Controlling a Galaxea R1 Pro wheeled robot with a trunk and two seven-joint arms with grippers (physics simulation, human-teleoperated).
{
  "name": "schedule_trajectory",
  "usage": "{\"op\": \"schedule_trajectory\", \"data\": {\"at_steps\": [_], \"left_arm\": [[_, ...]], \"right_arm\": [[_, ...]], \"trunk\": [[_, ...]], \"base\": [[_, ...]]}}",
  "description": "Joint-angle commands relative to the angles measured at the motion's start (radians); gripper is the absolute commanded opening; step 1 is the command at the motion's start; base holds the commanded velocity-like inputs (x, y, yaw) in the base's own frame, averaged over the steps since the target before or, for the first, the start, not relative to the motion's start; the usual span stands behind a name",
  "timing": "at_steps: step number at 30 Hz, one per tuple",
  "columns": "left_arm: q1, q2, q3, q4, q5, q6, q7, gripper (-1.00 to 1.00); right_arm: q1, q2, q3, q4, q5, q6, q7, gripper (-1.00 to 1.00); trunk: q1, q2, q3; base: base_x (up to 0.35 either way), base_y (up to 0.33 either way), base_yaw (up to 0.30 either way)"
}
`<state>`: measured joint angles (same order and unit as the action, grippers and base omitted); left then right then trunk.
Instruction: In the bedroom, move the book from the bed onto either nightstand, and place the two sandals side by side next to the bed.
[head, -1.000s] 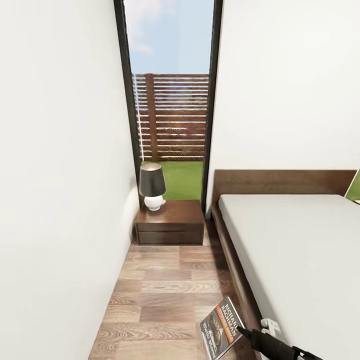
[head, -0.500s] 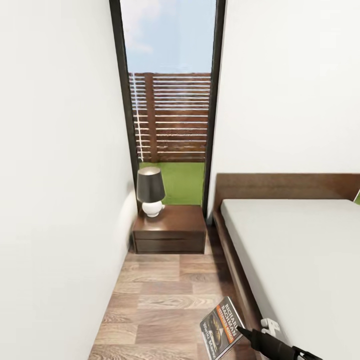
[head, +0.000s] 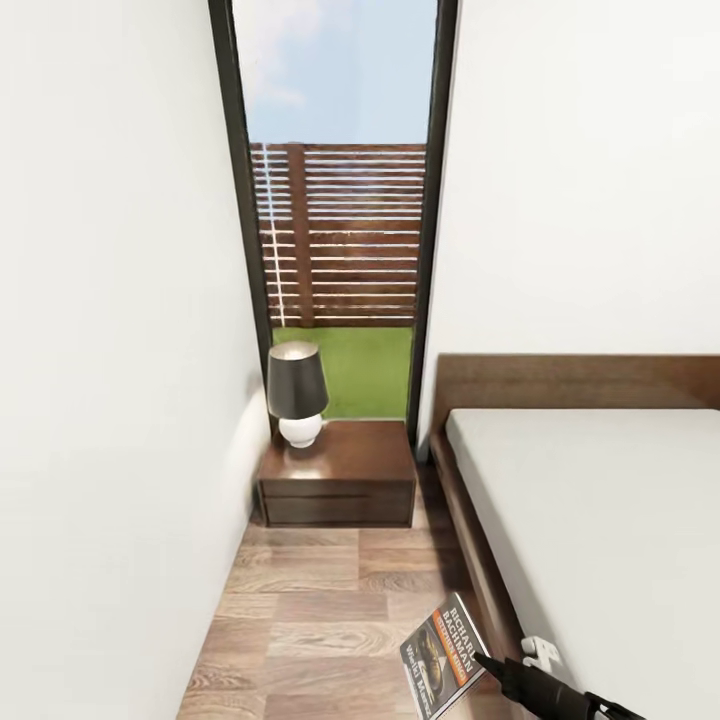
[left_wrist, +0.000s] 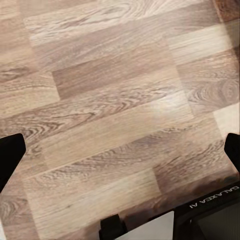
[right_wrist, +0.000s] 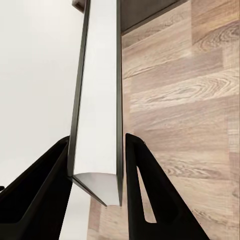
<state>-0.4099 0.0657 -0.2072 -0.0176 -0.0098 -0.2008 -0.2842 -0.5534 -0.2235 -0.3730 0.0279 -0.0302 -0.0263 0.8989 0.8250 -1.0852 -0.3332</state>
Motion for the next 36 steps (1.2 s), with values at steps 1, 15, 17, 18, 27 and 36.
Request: {"op": "schedule_trajectory", "data": {"at_steps": [1, 15, 17, 18, 27, 36], "left_arm": [[-0.001, 0.000, -0.004, 0.001, -0.001, -0.005, -0.001, 1.00], [-0.001, 0.000, -0.004, 0.001, -0.001, -0.005, -0.001, 1.00], [-0.001, 0.000, -0.004, 0.001, -0.001, -0.005, -0.001, 1.00], [-0.001, 0.000, -0.004, 0.001, -0.001, -0.005, -0.001, 1.00], [-0.001, 0.000, -0.004, 0.001, -0.001, -0.005, -0.001, 1.00], [-0.001, 0.000, -0.004, 0.001, -0.001, -0.005, -0.001, 1.00]], "right_arm": [[-0.001, 0.000, -0.004, 0.003, -0.004, -0.003, 0.003, -1.00], [-0.001, 0.000, -0.004, 0.003, -0.004, -0.003, 0.003, -1.00], [-0.001, 0.000, -0.004, 0.003, -0.004, -0.003, 0.003, -1.00], [-0.001, 0.000, -0.004, 0.003, -0.004, -0.003, 0.003, -1.00], [-0.001, 0.000, -0.004, 0.003, -0.003, -0.003, 0.003, -1.00], [-0.001, 0.000, -0.004, 0.003, -0.004, -0.003, 0.003, -1.00]], "trunk": [[0.001, -0.001, -0.001], [0.001, -0.001, -0.001], [0.001, -0.001, -0.001], [0.001, -0.001, -0.001], [0.001, -0.001, -0.001], [0.001, -0.001, -0.001]], "base": [[0.331, 0.000, 0.000], [0.331, 0.000, 0.000], [0.331, 0.000, 0.000], [0.331, 0.000, 0.000], [0.331, 0.000, 0.000], [0.331, 0.000, 0.000]]}}
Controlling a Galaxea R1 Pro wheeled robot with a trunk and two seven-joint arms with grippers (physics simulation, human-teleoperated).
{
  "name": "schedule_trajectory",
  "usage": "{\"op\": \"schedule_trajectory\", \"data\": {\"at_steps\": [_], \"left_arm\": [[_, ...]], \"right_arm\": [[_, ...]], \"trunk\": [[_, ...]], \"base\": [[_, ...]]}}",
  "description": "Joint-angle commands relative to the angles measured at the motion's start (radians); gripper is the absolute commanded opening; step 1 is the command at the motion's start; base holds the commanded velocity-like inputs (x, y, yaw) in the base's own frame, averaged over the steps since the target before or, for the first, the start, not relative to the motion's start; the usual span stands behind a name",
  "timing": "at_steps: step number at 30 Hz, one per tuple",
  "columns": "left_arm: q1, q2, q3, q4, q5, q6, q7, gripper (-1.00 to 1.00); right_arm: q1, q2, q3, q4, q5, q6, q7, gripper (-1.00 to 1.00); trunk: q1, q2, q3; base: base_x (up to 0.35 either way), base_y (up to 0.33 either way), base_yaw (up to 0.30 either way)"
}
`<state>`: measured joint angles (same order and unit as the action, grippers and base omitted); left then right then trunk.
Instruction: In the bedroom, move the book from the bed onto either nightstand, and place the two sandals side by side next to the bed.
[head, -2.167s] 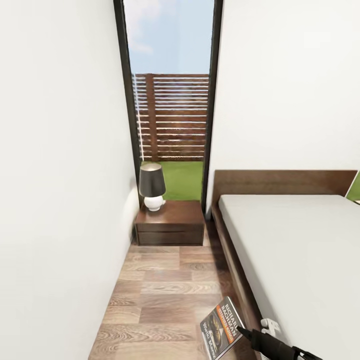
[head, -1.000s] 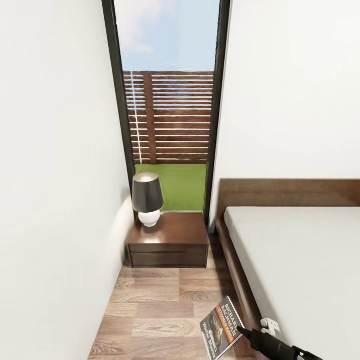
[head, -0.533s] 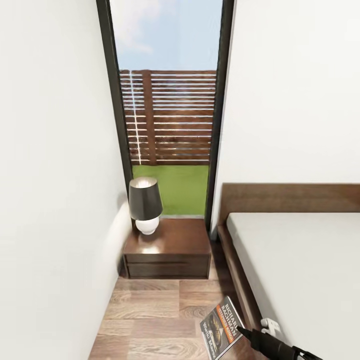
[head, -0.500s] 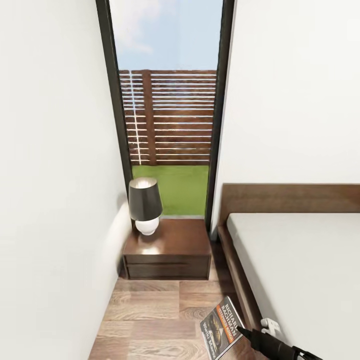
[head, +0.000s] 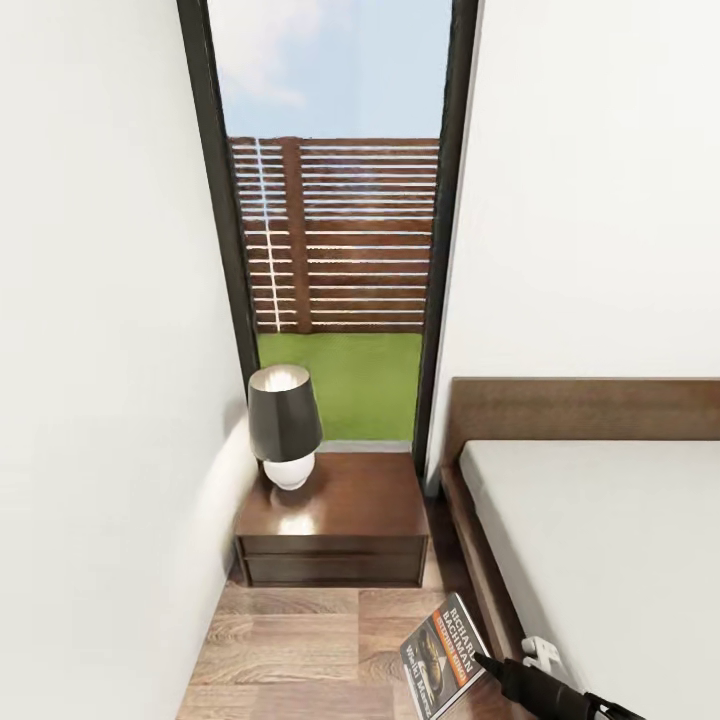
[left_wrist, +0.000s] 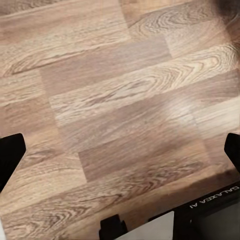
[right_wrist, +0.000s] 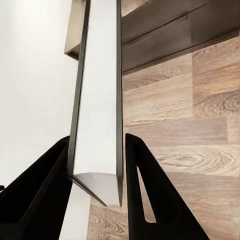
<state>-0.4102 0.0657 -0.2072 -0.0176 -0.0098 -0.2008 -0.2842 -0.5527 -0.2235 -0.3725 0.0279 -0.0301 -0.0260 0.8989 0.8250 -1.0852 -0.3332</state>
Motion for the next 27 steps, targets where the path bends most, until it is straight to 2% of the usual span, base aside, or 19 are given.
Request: {"op": "schedule_trajectory", "data": {"at_steps": [1, 27], "left_arm": [[-0.001, 0.000, -0.005, 0.001, -0.001, -0.005, -0.001, 1.00], [-0.001, 0.000, -0.005, 0.001, -0.001, -0.005, -0.001, 1.00]], "right_arm": [[-0.002, 0.000, -0.005, 0.003, -0.003, -0.003, 0.003, -1.00], [-0.002, 0.000, -0.005, 0.003, -0.004, -0.003, 0.003, -1.00]], "trunk": [[0.001, -0.001, -0.001], [0.001, -0.001, -0.001]], "base": [[0.331, 0.000, 0.000], [0.331, 0.000, 0.000]]}}
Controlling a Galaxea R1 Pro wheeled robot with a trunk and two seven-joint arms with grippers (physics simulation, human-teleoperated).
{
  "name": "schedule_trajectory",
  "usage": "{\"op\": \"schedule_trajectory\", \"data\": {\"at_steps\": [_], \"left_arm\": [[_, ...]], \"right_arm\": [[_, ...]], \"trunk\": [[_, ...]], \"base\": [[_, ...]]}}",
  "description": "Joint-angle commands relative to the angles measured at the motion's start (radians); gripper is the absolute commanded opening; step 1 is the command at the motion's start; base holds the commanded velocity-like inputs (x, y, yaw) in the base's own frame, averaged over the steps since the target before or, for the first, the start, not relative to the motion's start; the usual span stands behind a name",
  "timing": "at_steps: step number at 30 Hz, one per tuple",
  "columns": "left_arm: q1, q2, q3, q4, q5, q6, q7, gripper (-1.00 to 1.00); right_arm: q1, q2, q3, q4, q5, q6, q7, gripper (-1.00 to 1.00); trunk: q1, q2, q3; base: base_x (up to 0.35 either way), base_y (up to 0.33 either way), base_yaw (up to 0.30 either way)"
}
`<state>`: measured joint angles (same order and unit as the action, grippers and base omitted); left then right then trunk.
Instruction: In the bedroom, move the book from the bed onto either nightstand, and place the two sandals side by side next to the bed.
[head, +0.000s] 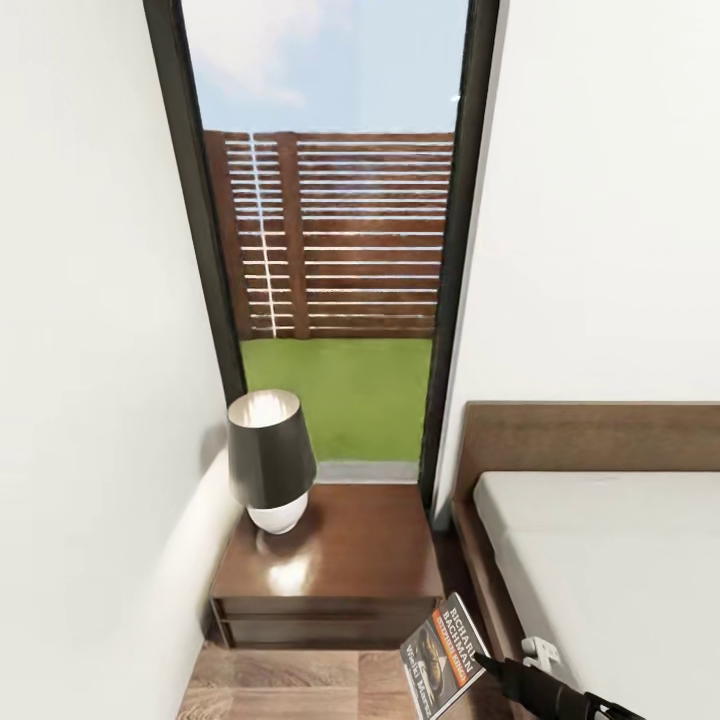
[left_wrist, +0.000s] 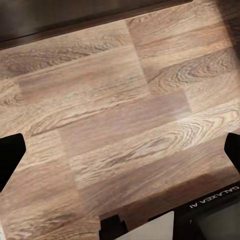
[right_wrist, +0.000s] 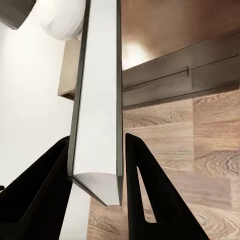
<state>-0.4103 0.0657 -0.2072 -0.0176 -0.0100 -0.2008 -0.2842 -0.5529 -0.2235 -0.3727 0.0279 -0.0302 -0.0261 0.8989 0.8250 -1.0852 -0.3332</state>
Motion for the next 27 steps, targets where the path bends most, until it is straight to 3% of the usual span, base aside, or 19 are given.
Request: {"op": "schedule_trajectory", "data": {"at_steps": [1, 27], "left_arm": [[-0.001, 0.000, -0.004, 0.001, -0.001, -0.005, -0.001, 1.00], [0.000, 0.000, -0.004, 0.001, -0.001, -0.005, -0.001, 1.00]], "right_arm": [[-0.002, 0.000, -0.005, 0.003, -0.004, -0.003, 0.003, -1.00], [-0.002, 0.000, -0.005, 0.003, -0.003, -0.003, 0.003, -1.00]], "trunk": [[0.001, -0.001, -0.001], [0.001, -0.001, -0.001]], "base": [[0.327, 0.000, 0.000], [0.320, 0.000, 0.000]]}}
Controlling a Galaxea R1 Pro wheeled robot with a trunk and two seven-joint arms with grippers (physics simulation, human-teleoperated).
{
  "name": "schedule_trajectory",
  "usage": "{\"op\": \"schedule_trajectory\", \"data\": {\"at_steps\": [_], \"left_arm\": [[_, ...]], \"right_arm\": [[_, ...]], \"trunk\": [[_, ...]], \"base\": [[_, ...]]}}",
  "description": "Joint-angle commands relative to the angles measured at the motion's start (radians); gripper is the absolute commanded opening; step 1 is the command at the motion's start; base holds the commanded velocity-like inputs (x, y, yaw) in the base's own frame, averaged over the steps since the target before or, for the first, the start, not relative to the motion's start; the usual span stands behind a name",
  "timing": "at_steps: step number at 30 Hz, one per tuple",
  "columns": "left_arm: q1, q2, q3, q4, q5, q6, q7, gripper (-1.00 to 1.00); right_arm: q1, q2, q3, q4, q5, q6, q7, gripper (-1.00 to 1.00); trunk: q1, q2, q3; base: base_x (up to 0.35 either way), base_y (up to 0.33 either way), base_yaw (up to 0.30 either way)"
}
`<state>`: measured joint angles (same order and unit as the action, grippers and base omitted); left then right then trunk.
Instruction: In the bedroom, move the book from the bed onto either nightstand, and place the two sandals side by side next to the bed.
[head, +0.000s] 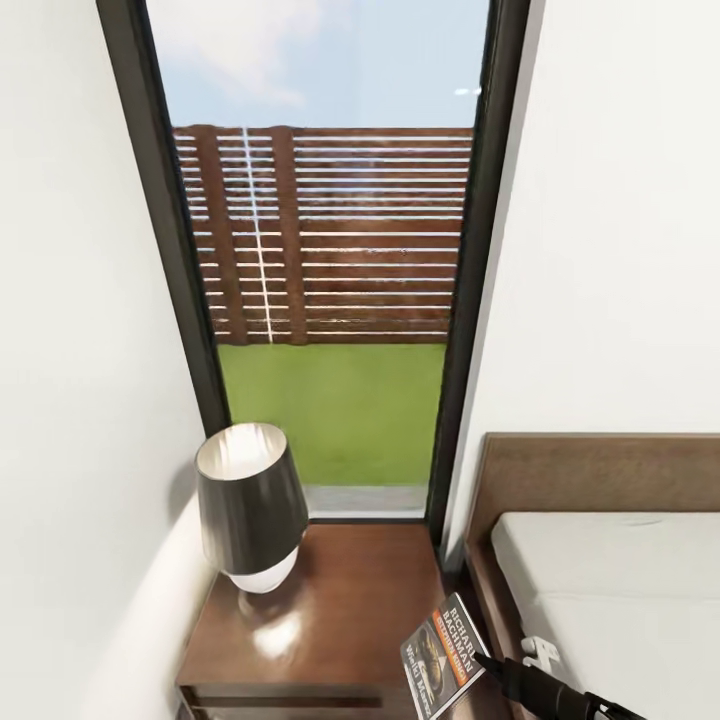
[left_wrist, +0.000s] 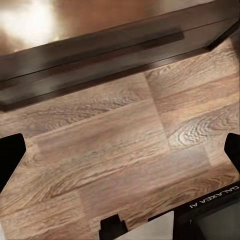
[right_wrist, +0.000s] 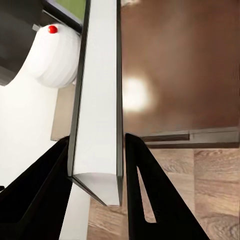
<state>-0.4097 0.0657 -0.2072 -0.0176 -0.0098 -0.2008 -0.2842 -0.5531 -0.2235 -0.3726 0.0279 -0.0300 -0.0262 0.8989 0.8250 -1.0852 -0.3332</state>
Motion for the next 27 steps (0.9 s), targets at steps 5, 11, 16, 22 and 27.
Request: {"op": "schedule_trajectory", "data": {"at_steps": [5, 11, 16, 22, 27], "left_arm": [[-0.001, 0.000, -0.004, 0.001, -0.001, -0.005, -0.001, 1.00], [-0.001, 0.000, -0.004, 0.001, -0.001, -0.005, -0.001, 1.00], [-0.001, 0.000, -0.004, 0.001, -0.001, -0.005, -0.001, 1.00], [-0.001, 0.000, -0.004, 0.001, -0.002, -0.005, -0.001, 1.00], [-0.001, 0.000, -0.003, 0.000, -0.002, -0.007, -0.005, 1.00]], "right_arm": [[-0.002, 0.000, -0.005, 0.003, -0.004, -0.003, 0.003, -1.00], [-0.001, 0.000, -0.005, 0.003, -0.004, -0.003, 0.003, -1.00], [-0.001, 0.000, -0.005, 0.003, -0.004, -0.003, 0.003, -1.00], [-0.001, 0.000, -0.005, 0.003, -0.004, -0.003, 0.003, -1.00], [-0.001, 0.000, -0.005, 0.003, -0.004, -0.003, 0.003, -1.00]], "trunk": [[0.001, -0.001, -0.001], [0.001, -0.001, -0.001], [0.001, -0.001, -0.001], [0.001, -0.001, -0.001], [0.001, -0.001, -0.001]], "base": [[0.316, 0.000, 0.000], [0.316, 0.000, 0.000], [0.309, 0.000, 0.000], [0.111, 0.000, 0.000], [0.002, 0.000, 0.000]]}}
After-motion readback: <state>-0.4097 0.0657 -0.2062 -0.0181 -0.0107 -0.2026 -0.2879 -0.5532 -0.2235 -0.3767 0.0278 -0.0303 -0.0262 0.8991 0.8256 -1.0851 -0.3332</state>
